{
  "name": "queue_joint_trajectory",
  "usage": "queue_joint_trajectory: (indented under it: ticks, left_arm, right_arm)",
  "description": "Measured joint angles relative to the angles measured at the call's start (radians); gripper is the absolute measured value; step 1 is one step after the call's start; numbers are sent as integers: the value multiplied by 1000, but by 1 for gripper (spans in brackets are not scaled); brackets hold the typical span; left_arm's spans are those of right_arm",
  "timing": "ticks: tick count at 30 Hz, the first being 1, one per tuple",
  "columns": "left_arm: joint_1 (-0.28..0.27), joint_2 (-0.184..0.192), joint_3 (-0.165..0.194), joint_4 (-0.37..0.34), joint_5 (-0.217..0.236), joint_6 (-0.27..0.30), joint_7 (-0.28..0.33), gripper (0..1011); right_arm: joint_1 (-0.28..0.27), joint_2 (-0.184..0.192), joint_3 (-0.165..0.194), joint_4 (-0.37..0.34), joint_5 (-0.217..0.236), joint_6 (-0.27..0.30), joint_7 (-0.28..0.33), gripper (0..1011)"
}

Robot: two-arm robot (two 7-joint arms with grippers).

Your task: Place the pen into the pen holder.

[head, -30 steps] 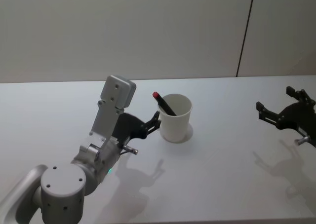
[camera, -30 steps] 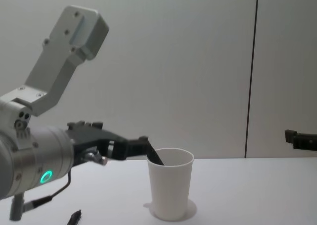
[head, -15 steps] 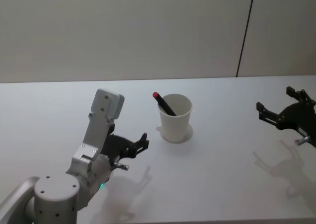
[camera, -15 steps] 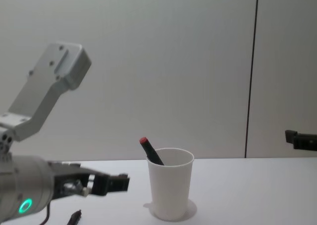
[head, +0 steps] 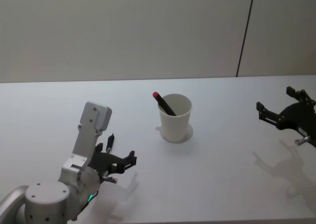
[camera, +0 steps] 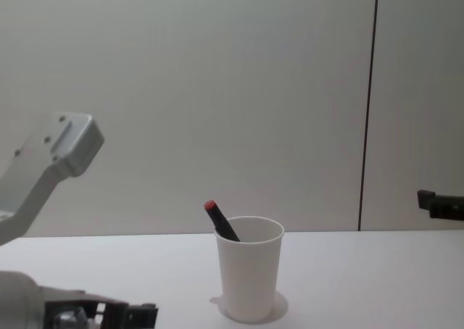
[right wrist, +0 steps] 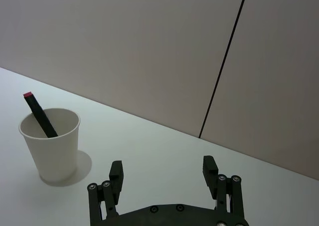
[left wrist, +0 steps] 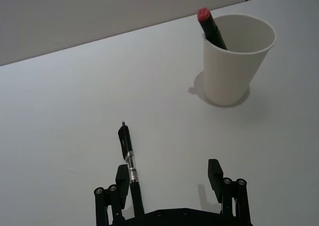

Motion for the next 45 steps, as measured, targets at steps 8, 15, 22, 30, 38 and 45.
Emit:
queue_joint_trajectory:
  ticks: [8,15,22,30,38,45]
  left_arm:
    - [-2,3,-13,25,-8,26,4,1003]
    - [-15,1,-24,54,-5,34,-8,1003]
    - [-28,-3,-32,84,-1,31,-29,1003]
    - [-49,-14,-41,136,-1,4,-63,1003]
    - [-68,-25,-47,186,-2,-20,-99,1003]
    - [-83,-33,-51,217,1,-23,-122,1003]
  right_arm:
    - [0,0,0,0,0,0,0,1002]
    - [0,0,0,0,0,0,0,1002]
    - [0,0,0,0,0,0,0,1002]
    - [0,0,0,0,0,0,0,1002]
    - [0,0,0,0,0,0,0,1002]
    - [0,0,0,0,0,0,0,1002]
